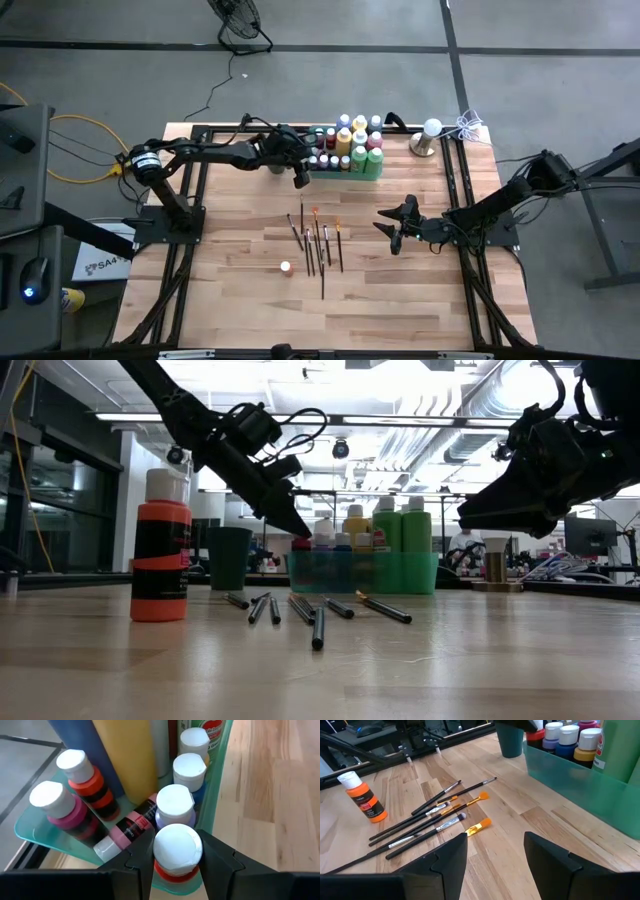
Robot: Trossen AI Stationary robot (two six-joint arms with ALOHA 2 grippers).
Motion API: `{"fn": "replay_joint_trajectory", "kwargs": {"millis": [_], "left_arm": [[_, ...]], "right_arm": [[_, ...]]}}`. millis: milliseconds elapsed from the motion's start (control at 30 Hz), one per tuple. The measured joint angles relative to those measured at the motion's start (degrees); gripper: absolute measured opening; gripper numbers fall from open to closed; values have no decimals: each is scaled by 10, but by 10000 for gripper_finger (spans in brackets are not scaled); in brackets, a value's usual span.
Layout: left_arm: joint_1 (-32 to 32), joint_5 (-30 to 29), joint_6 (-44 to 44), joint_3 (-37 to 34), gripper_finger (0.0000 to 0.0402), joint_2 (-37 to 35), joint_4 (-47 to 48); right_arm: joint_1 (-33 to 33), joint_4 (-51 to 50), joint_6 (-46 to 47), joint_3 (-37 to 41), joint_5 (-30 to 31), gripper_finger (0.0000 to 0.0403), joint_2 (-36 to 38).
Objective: Pick & Place Paint Supplies
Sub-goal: Put the small red paint bottle into the green bin, then put the small orange paint bottle into the green bin
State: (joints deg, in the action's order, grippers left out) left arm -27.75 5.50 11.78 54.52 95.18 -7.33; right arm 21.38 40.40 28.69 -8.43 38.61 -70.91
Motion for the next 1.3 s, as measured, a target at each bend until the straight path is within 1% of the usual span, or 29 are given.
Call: {"fn": "replay_joint_trajectory", "kwargs": {"millis": [133,200,433,533,633,767,900,1067,1200,1300], "left_arm": [[0,0,0,0,124,0,0],[0,0,0,0,131,0,0],[0,0,-1,0,200,0,2],[0,0,0,0,219,0,2],[0,-3,0,-1,224,-16,10],[0,-16,8,-1,225,-64,44],[0,-10,14,0,225,-138,118],[18,58,32,0,225,-221,278],[72,90,45,0,225,-263,400],[131,107,48,0,225,-273,450]], "right_arm": [[0,-1,0,0,0,189,0],[0,-1,0,0,0,189,0],[0,-1,0,0,-1,189,0],[0,-1,1,0,-2,189,0],[0,-3,1,0,-2,189,0],[0,-7,2,0,-2,189,0],[0,-9,2,0,-3,189,0],[0,-12,12,0,-14,189,0],[0,-16,13,0,-14,189,0],[0,-16,16,0,-14,189,0]]}}
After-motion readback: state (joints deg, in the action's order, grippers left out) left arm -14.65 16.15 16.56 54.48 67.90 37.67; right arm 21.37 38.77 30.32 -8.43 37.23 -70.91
